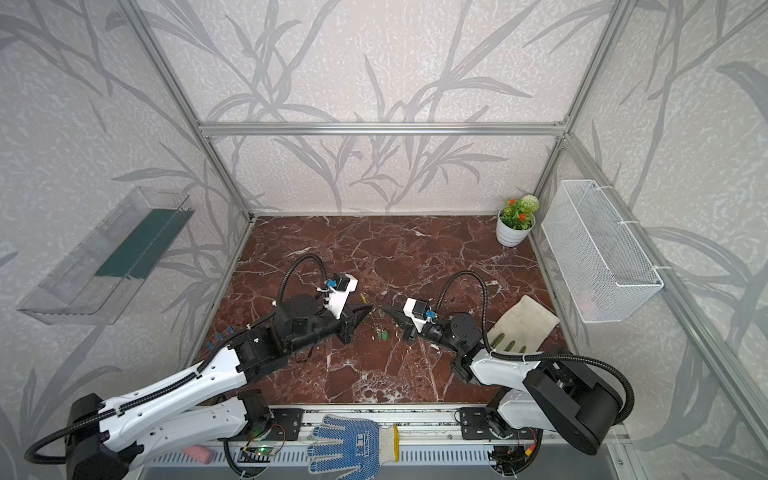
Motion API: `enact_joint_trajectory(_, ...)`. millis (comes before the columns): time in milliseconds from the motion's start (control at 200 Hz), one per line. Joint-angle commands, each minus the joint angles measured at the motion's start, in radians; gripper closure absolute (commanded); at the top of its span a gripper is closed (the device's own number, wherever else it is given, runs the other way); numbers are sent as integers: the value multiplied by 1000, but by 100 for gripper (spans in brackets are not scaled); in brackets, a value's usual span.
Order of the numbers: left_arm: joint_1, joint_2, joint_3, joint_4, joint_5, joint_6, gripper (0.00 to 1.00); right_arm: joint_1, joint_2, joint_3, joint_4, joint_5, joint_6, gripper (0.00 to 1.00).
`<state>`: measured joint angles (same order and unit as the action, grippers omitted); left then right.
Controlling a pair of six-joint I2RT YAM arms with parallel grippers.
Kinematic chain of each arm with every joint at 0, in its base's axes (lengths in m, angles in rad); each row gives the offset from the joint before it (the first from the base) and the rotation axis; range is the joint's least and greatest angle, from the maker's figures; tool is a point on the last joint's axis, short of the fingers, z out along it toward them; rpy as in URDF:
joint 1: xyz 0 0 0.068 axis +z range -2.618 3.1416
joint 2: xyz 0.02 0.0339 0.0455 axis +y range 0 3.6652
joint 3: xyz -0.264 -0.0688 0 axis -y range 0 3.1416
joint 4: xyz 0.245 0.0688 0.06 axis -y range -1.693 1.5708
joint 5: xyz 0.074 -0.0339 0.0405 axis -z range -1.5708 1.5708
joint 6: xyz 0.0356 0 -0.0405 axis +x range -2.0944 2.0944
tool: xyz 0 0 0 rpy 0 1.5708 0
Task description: Put the keys on the keyring
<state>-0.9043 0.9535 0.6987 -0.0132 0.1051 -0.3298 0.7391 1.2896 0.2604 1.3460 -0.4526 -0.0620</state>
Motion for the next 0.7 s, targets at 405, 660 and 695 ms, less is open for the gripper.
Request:
enact_joint_trajectory(405, -5, 17, 40, 25, 59, -2, 100, 17, -16, -14, 61, 28, -61, 100)
enact_joint_trajectory(660, -5, 12, 37, 28, 57, -3, 100, 18, -17, -18, 59, 46, -74, 100)
enact_joint_trajectory(695, -5, 10, 37, 30, 57, -3, 100, 19, -14, -17, 58, 47, -75, 100)
